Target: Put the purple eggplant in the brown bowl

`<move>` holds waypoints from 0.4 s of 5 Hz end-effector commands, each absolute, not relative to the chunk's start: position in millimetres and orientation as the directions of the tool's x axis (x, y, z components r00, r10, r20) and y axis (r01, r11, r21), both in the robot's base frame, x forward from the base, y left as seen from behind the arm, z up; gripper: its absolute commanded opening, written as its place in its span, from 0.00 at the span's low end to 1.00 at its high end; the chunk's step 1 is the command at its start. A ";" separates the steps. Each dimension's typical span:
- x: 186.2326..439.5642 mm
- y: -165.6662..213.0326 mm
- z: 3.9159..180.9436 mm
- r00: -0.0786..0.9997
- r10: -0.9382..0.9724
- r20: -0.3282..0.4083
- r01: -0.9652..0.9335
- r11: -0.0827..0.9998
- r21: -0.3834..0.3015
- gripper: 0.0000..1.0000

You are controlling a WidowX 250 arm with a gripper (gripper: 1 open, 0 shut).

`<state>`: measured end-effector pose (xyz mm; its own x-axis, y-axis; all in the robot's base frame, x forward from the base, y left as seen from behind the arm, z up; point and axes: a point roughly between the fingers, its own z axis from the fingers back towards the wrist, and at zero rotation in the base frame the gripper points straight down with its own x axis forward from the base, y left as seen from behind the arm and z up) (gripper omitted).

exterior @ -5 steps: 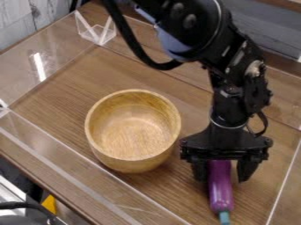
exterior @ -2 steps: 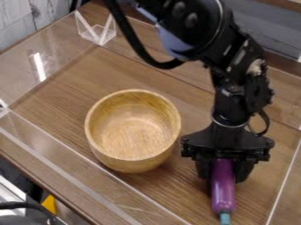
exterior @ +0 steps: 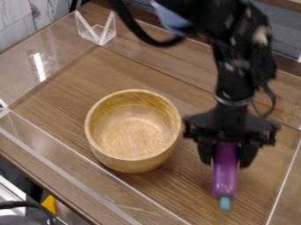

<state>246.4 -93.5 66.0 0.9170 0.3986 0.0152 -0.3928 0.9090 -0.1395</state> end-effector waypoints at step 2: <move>240.6 -40.2 118.8 0.920 0.386 0.065 -0.365 0.906 -0.213 0.00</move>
